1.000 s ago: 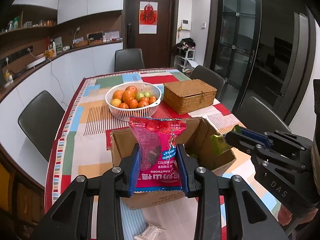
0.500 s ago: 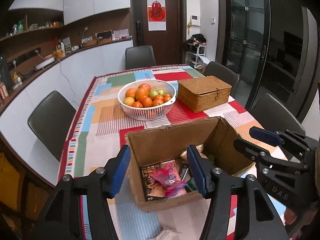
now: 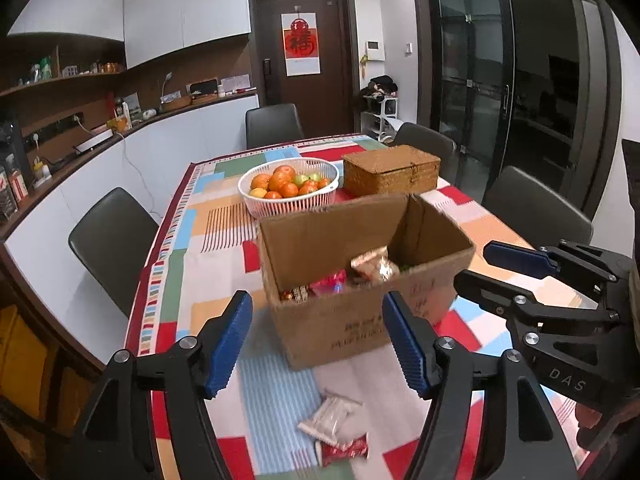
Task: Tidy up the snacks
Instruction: 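Move both grippers to the white bar and red candy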
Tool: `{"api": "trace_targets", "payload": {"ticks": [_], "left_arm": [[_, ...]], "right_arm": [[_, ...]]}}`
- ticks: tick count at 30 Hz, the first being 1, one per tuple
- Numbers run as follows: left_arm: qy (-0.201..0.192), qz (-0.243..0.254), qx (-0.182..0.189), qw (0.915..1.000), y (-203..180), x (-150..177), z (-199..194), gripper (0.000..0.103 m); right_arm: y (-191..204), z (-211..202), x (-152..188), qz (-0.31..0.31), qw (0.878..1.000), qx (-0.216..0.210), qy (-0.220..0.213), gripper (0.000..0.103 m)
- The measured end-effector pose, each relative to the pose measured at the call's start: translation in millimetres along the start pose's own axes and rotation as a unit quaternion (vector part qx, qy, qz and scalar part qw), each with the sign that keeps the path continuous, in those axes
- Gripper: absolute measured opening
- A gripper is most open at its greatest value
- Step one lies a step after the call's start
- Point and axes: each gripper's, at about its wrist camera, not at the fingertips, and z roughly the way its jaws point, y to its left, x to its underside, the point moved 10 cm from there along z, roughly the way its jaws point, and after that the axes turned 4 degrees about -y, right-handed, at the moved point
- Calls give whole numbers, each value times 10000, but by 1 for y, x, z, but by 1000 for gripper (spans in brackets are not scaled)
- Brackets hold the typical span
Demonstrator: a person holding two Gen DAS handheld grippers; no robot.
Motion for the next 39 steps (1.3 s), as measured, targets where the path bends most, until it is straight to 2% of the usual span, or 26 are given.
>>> {"api": "trace_targets", "payload": {"ticks": [5,11,15,18,25,29,35,39], "left_arm": [[58,99,-195,9997,8,28,-14,68],[345,96,-293,9989,17,69,-16,68],[576,95,-207,9981,22,94,-7,68],[760,298,-177,9965,23,110,2,68],[1123,711,135,9910,24,137,21,68],[1283,755,557,9873,20,146,35,67],[1457,890,957,9807,12,153,56,67],[1590,780,1159,9774,7,156,69,66]], "right_arm": [[24,-4,26,-120,9995,-245,166,41],[49,7,65,-321,9961,-538,623,41],[65,19,93,-492,9910,-719,1013,41],[72,28,112,-551,9868,-830,1275,41],[93,49,151,-768,9724,-1141,1886,41],[109,59,165,-1113,9600,-1343,2188,41],[122,71,175,-1316,9433,-1753,2494,41],[123,81,179,-1384,9400,-1842,2516,41]]}}
